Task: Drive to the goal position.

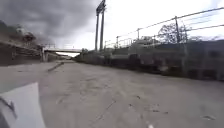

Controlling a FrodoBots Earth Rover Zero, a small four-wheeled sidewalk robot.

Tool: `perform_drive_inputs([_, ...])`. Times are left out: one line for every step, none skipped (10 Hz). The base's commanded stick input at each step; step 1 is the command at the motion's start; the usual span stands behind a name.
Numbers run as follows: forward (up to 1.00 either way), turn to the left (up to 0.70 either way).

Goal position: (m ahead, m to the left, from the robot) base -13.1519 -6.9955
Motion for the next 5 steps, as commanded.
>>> perform_drive_inputs([-1.00, 0.27])
perform_drive_inputs([-1.00, 0.27])
perform_drive_inputs([-1.00, 0.27])
perform_drive_inputs([-1.00, 0.27])
perform_drive_inputs([-1.00, 0.27])
